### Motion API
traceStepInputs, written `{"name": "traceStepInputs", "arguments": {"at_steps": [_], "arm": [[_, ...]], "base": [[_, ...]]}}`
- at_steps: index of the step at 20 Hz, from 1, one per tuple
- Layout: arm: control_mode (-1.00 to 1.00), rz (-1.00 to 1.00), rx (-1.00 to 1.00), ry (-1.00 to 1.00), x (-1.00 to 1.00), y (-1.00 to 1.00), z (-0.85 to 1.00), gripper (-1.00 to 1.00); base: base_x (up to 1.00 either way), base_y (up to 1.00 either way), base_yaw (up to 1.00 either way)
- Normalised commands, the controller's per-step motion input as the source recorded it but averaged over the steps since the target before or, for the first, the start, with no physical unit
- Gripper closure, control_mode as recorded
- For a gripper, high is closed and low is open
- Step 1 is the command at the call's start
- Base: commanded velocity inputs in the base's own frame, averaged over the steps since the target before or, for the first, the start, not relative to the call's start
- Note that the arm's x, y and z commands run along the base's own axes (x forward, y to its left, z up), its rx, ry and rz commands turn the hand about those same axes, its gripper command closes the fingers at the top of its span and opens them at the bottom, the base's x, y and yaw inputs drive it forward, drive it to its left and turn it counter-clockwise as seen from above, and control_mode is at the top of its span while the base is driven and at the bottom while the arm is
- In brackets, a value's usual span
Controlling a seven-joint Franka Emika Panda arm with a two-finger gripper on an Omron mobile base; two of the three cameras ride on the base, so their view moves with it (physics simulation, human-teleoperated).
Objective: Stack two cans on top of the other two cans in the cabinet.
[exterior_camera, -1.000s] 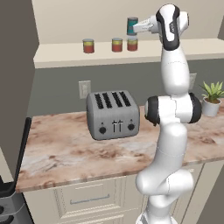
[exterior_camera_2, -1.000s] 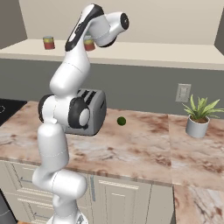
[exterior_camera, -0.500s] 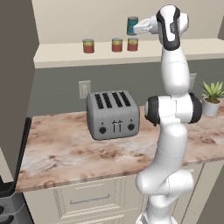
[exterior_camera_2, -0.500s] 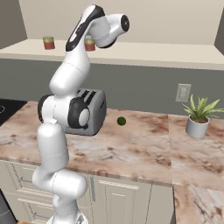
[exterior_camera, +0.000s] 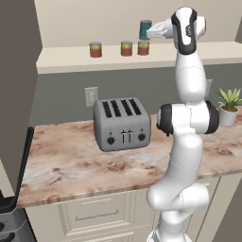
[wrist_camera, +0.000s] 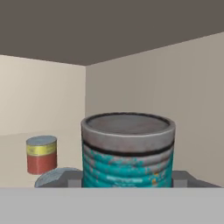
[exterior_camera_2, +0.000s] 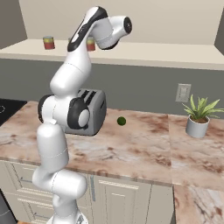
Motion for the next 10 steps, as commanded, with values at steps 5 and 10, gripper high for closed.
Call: {"name": "traceStepInputs", "arguments": {"at_steps": [5,10], "arm": [[-1.00,0.00,0.00,0.00,0.00,0.00,-0.20,1.00],[-1.00,0.00,0.00,0.01,0.00,0.02,-0.05,1.00]], "base": [[0.00,0.00,0.00],[0.00,0.00,0.00]]}}
